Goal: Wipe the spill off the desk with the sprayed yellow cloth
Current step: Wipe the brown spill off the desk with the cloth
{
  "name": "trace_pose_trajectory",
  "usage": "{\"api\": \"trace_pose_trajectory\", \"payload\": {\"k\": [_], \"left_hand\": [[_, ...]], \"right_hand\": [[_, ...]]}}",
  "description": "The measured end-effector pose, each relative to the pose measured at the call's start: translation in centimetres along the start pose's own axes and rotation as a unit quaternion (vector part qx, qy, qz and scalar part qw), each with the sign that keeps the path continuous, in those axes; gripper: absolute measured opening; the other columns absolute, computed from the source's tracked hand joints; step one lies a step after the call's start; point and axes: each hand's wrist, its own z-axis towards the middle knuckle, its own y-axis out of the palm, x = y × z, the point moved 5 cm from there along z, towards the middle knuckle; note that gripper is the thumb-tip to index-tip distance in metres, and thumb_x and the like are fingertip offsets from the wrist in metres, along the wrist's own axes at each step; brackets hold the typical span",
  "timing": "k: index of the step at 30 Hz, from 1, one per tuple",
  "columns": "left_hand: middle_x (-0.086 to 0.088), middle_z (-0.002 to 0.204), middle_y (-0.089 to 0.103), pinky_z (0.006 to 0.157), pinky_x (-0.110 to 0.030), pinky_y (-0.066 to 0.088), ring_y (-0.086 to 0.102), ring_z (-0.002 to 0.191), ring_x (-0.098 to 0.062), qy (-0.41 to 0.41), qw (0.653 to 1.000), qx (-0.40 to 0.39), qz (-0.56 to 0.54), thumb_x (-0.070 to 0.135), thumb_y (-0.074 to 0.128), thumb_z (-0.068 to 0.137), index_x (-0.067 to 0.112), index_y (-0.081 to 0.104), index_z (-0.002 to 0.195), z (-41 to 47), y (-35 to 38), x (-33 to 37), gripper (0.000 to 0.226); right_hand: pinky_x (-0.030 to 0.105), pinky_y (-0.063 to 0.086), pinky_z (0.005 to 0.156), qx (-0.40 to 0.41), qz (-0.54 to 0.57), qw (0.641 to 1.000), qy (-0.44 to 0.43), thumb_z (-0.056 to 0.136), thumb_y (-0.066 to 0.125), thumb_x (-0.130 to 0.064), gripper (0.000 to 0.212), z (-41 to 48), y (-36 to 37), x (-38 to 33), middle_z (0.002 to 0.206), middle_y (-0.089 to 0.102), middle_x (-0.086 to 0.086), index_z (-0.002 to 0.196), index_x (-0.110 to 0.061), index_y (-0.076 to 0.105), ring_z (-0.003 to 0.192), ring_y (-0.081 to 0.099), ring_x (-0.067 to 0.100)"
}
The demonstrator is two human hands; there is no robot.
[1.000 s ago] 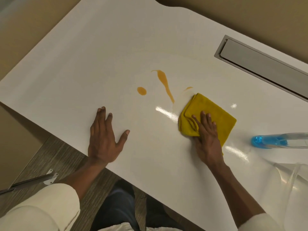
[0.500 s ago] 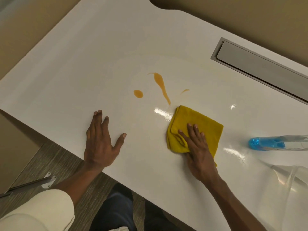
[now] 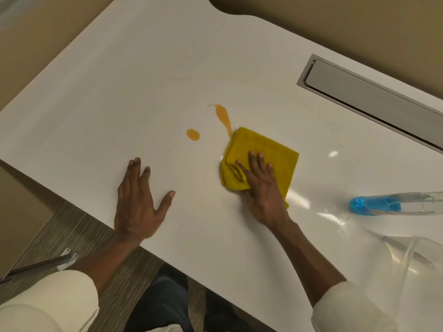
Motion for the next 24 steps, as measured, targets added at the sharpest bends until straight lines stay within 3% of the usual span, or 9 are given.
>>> {"api": "trace_pose_trajectory", "payload": {"k": [3, 6, 13, 17, 21, 24], "left_hand": [[-0.016, 0.180, 0.016, 0.129, -0.056, 0.030, 0.017, 0.168, -0.034, 0.001, 1.000, 0.004, -0.003, 0.073, 0.041, 0.099, 0.004, 0.032, 0.165, -0.1, 0.0, -0.2, 0.096], [-0.016, 0.180, 0.016, 0.130, -0.056, 0.029, 0.015, 0.168, -0.033, 0.004, 1.000, 0.002, -0.002, 0.071, 0.044, 0.099, 0.003, 0.032, 0.165, -0.1, 0.1, -0.3, 0.095], [-0.015, 0.181, 0.015, 0.131, -0.053, 0.028, 0.014, 0.169, -0.032, 0.001, 1.000, 0.000, 0.004, 0.070, 0.045, 0.100, 0.004, 0.031, 0.165, 0.1, 0.0, -0.2, 0.094], [-0.014, 0.181, 0.014, 0.131, -0.052, 0.028, 0.014, 0.169, -0.031, -0.002, 1.000, -0.003, 0.003, 0.074, 0.040, 0.099, 0.006, 0.030, 0.166, 0.1, 0.1, -0.1, 0.096], [-0.016, 0.180, 0.016, 0.130, -0.055, 0.031, 0.016, 0.169, -0.032, 0.004, 1.000, 0.009, 0.001, 0.070, 0.045, 0.100, 0.003, 0.033, 0.164, 0.1, 0.0, -0.2, 0.094], [-0.016, 0.180, 0.016, 0.130, -0.053, 0.030, 0.016, 0.169, -0.032, 0.003, 1.000, 0.011, 0.002, 0.069, 0.046, 0.100, 0.003, 0.034, 0.164, 0.0, -0.1, -0.3, 0.093]], "right_hand": [[0.051, 0.004, 0.130, 0.010, -0.003, 1.000, -0.002, 0.098, 0.038, -0.036, 0.063, -3.0, -0.2, 1.2, 0.174, 0.009, 0.004, 0.161, -0.030, 0.030, 0.162, -0.003, 0.025], [0.053, 0.007, 0.130, 0.029, -0.008, 0.999, 0.030, 0.101, 0.037, -0.046, 0.060, -3.2, -1.3, 3.6, 0.174, 0.013, 0.004, 0.160, -0.032, 0.033, 0.162, 0.000, 0.025], [0.055, 0.006, 0.129, 0.057, -0.008, 0.993, 0.099, 0.093, 0.032, -0.055, 0.071, 5.5, -2.9, 4.0, 0.171, 0.018, 0.015, 0.158, -0.026, 0.039, 0.160, 0.007, 0.037], [0.055, 0.007, 0.128, 0.030, -0.008, 0.998, 0.061, 0.092, 0.033, -0.055, 0.072, 7.9, -1.2, 1.0, 0.171, 0.018, 0.015, 0.157, -0.026, 0.040, 0.160, 0.007, 0.037], [0.052, 0.004, 0.130, -0.010, -0.002, 1.000, -0.014, 0.095, 0.042, -0.034, 0.066, 5.3, 0.6, -0.8, 0.173, 0.012, 0.009, 0.160, -0.029, 0.033, 0.161, -0.001, 0.030], [0.047, 0.001, 0.131, -0.018, -0.010, 0.999, -0.047, 0.095, 0.042, -0.029, 0.067, 2.7, 0.3, 0.3, 0.174, 0.009, 0.005, 0.161, -0.032, 0.030, 0.162, -0.003, 0.025]]}}
